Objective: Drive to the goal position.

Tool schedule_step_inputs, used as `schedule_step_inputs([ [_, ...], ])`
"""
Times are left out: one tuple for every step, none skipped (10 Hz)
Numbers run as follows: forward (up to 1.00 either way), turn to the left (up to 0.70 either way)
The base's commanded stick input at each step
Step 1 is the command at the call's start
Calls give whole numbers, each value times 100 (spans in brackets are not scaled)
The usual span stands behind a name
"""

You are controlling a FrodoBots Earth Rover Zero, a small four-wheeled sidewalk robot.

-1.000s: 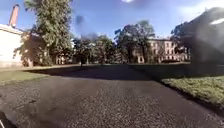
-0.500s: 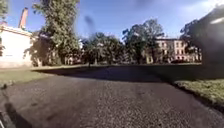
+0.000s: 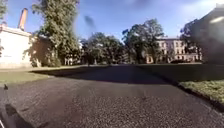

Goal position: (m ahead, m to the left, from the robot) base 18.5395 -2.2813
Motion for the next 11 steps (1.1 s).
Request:
schedule_step_inputs([
  [50, 0],
  [50, 0],
  [50, 0],
  [50, 0],
  [50, 0],
  [50, 0],
  [50, 0],
  [50, 0],
  [50, 0],
  [50, 0],
  [50, 0],
])
